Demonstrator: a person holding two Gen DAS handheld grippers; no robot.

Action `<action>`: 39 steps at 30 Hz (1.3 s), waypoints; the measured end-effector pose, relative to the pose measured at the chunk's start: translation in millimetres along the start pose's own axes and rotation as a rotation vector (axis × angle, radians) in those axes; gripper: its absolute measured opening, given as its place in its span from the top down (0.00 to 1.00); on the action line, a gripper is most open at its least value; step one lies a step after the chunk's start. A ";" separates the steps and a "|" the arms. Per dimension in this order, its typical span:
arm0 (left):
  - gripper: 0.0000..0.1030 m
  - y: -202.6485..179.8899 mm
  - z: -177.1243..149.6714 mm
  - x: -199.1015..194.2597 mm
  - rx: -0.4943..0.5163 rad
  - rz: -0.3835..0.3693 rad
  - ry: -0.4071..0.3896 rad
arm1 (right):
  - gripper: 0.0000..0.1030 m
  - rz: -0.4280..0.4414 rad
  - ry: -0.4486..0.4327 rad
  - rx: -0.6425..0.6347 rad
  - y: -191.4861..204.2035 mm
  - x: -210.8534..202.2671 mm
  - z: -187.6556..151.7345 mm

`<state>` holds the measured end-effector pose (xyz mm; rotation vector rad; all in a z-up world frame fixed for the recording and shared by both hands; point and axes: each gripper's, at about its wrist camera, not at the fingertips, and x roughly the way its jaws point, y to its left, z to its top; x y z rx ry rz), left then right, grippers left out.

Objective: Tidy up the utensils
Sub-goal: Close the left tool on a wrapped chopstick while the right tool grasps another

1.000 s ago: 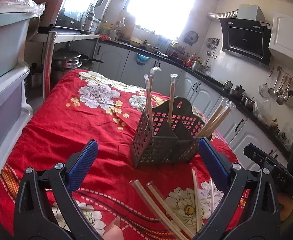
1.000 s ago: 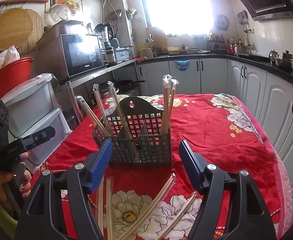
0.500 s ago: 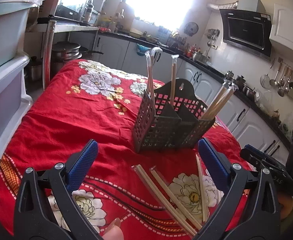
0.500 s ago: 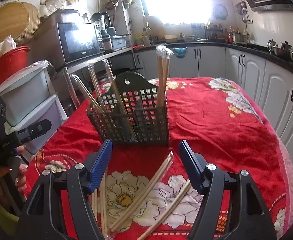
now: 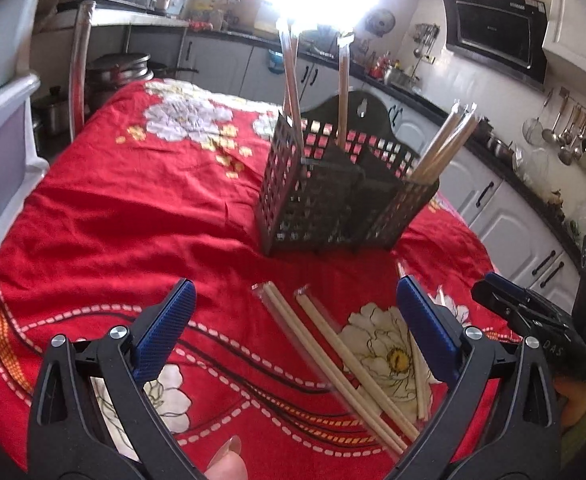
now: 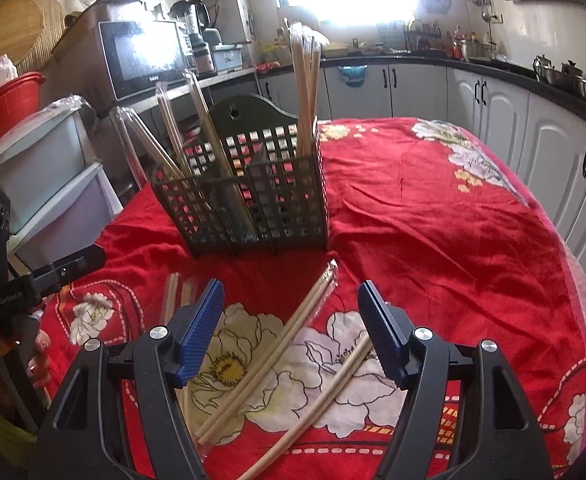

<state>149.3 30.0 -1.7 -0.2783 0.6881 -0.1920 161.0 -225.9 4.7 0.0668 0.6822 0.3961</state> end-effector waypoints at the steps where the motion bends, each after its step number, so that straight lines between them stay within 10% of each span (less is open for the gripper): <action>1: 0.10 0.3 -1.4 2.5 0.000 0.001 0.009 | 0.35 0.000 0.007 0.000 -0.2 2.4 -1.5; 12: 0.12 13.1 -15.8 32.3 -0.030 -0.044 0.132 | 0.35 -0.009 0.078 0.017 -9.6 28.9 -4.9; 20: 0.34 30.6 -20.2 59.4 -0.168 -0.161 0.239 | 0.35 -0.021 0.134 0.010 -16.2 52.1 -2.1; 31: 0.44 53.9 -7.3 82.4 -0.337 -0.237 0.225 | 0.35 -0.019 0.212 0.039 -30.4 96.4 12.0; 39: 0.53 58.9 -2.5 88.7 -0.371 -0.226 0.220 | 0.63 -0.011 0.245 0.043 -30.8 118.6 15.7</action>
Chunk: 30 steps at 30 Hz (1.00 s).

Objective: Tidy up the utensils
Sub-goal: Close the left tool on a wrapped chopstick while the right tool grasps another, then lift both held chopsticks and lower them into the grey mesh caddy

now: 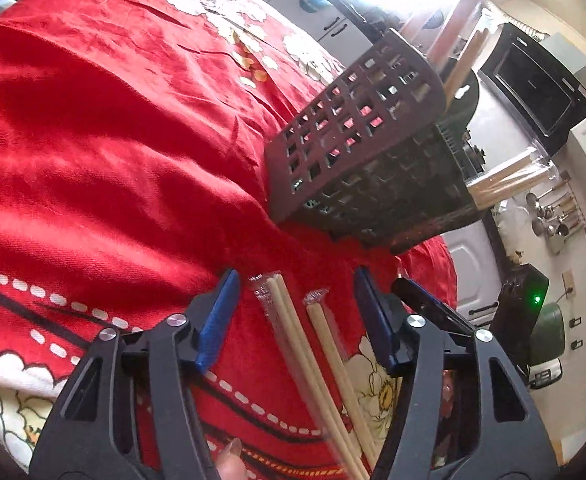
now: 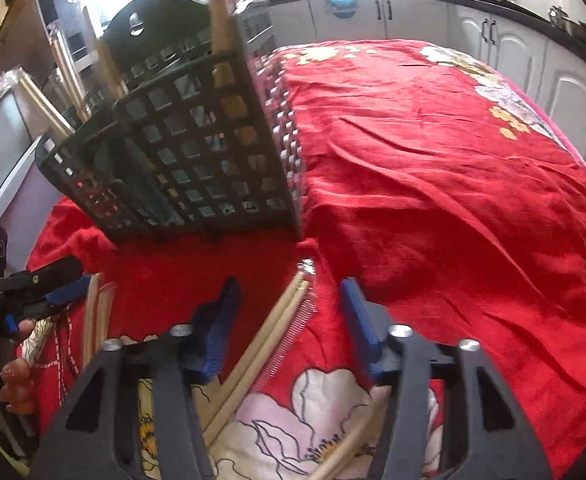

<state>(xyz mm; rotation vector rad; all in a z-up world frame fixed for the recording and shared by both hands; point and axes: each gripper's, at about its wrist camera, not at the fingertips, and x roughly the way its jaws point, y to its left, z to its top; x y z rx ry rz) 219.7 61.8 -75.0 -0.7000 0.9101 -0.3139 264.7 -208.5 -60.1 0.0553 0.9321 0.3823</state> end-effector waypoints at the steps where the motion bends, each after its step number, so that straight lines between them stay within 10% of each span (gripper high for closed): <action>1: 0.57 -0.7 -0.6 -0.6 -0.002 0.002 -0.001 | 0.68 0.000 0.001 -0.007 1.7 1.1 -0.2; 4: 0.66 -1.1 0.7 1.7 -0.004 0.016 0.003 | 0.85 0.019 -0.005 -0.024 5.7 2.5 0.3; 12: 0.94 10.2 0.1 1.0 -0.009 0.034 0.018 | 0.89 0.096 -0.045 -0.006 15.3 -12.1 0.4; 30: 0.97 -66.2 20.0 -82.2 0.217 -0.045 -0.145 | 0.95 0.236 -0.226 -0.057 49.7 -98.4 19.6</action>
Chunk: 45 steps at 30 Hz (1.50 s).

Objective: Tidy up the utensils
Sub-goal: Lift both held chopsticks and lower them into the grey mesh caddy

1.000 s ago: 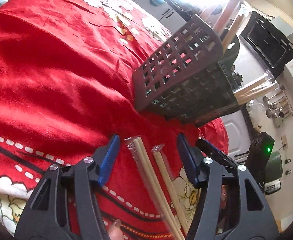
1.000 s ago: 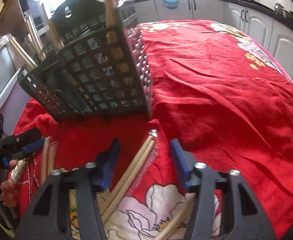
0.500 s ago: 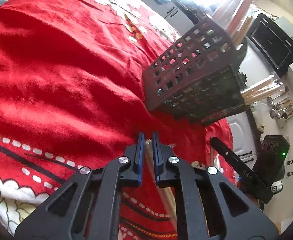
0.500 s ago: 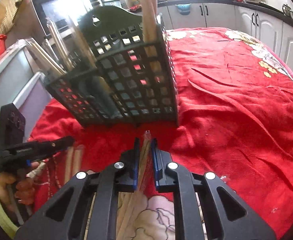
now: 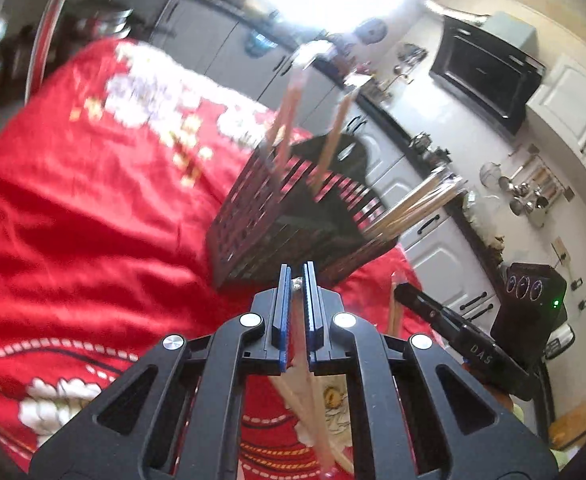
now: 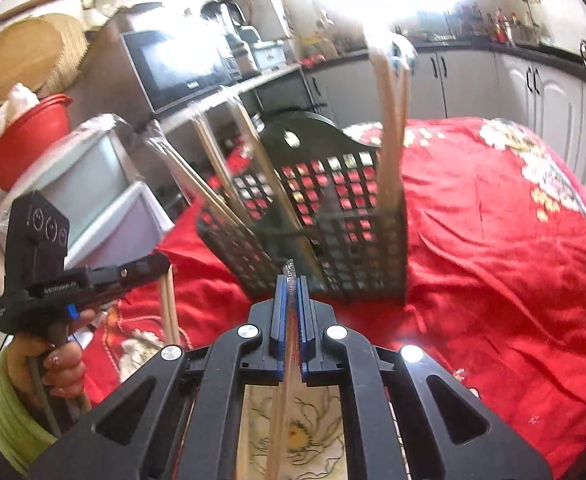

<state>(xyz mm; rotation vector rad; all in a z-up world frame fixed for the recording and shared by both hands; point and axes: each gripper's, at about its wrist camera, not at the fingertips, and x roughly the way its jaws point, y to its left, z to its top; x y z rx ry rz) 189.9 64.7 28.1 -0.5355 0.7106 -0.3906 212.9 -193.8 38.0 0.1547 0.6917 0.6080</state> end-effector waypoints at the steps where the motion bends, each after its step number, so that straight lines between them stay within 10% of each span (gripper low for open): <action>1: 0.97 -5.6 3.6 -4.9 0.018 -0.003 -0.011 | 0.95 0.008 -0.014 -0.004 3.1 -5.0 3.0; 45: 0.97 -118.9 120.5 -54.1 0.266 -0.061 -0.324 | 0.96 -0.006 -0.441 -0.091 27.5 -108.2 111.9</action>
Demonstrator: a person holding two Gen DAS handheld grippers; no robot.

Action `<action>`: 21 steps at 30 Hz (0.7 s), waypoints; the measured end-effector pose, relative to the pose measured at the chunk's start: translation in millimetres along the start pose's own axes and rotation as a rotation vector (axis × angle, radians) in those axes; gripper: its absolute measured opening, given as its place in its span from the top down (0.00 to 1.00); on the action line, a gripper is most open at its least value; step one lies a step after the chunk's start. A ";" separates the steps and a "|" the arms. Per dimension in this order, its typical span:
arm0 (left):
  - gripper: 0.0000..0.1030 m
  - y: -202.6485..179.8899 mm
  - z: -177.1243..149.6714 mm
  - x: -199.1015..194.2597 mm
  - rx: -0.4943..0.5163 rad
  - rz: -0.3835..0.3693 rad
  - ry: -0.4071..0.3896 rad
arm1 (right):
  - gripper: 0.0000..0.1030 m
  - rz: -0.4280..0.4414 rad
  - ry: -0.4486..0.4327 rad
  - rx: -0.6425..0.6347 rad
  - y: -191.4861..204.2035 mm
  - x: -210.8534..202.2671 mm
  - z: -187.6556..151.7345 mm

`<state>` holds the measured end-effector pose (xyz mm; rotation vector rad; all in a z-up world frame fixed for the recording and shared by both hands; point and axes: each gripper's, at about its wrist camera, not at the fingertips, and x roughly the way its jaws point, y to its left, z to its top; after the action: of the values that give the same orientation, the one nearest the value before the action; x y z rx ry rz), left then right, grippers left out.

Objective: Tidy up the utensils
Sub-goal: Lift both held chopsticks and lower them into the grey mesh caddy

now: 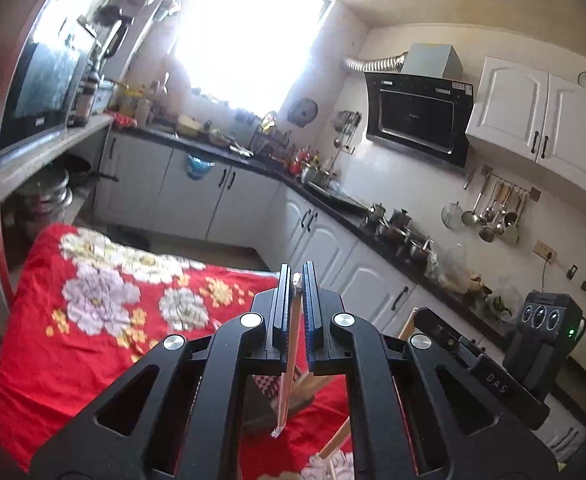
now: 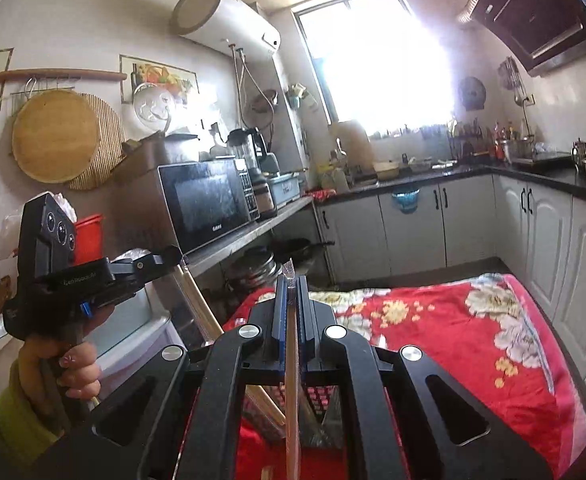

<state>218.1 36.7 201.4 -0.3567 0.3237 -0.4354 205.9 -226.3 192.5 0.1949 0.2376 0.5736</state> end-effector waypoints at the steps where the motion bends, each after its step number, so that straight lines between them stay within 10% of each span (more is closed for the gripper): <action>1: 0.97 -1.5 2.3 1.5 0.007 0.005 -0.007 | 0.96 -0.003 -0.006 -0.002 -0.3 0.6 2.3; 21: 0.97 8.4 -6.6 44.4 0.038 0.093 -0.009 | 0.96 -0.125 -0.156 -0.052 -28.7 41.8 15.7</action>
<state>256.7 21.6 182.1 -0.3051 0.3217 -0.3486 258.9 -228.5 193.4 0.1720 0.0828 0.4381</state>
